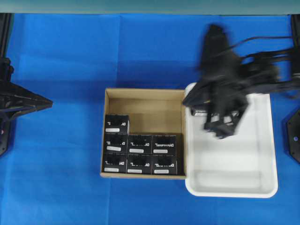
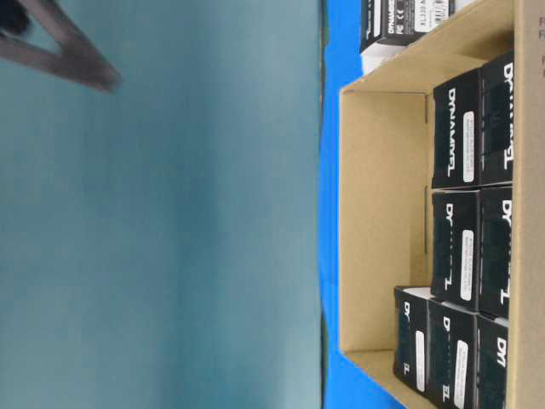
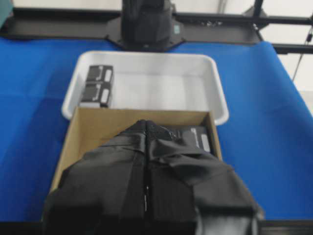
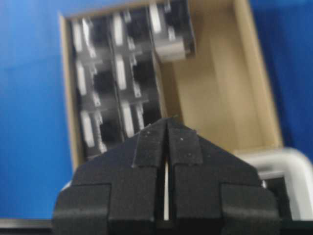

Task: Pick the box from inside the cardboard box.
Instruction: 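Move the right gripper over the cardboard box toward the top-left black box, then lower the open right gripper around the top-left black box, then close the right gripper on the black box and lift it, then carry the held black box right over the white tray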

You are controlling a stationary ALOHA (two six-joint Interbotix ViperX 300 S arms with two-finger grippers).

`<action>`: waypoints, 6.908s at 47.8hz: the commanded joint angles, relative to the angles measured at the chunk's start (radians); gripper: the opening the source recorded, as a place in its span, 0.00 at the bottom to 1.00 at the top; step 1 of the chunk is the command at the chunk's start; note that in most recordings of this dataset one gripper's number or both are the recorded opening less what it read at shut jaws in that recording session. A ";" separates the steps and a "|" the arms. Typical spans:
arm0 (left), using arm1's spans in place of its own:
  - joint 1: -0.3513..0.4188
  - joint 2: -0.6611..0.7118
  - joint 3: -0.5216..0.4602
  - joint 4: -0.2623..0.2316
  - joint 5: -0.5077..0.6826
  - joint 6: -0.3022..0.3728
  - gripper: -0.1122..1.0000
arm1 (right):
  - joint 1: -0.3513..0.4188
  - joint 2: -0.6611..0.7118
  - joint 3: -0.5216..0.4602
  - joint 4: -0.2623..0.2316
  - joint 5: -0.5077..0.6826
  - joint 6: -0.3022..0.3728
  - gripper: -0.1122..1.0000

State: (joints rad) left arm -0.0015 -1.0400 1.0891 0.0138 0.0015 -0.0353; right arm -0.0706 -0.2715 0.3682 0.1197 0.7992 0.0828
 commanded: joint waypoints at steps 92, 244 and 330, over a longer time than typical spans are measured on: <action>-0.028 -0.003 -0.072 0.002 0.147 0.002 0.04 | 0.002 0.798 -0.661 -0.025 0.252 -0.307 0.95; -0.028 0.003 -0.072 0.002 0.149 -0.005 0.04 | -0.049 0.833 -0.554 -0.043 0.063 -0.262 0.93; -0.028 -0.003 -0.074 0.003 0.167 -0.005 0.04 | -0.055 0.540 -0.653 -0.038 0.397 -0.170 0.66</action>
State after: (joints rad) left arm -0.0276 -1.0477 1.0462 0.0138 0.1687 -0.0383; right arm -0.1289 0.3267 -0.2899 0.0782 1.1873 -0.0874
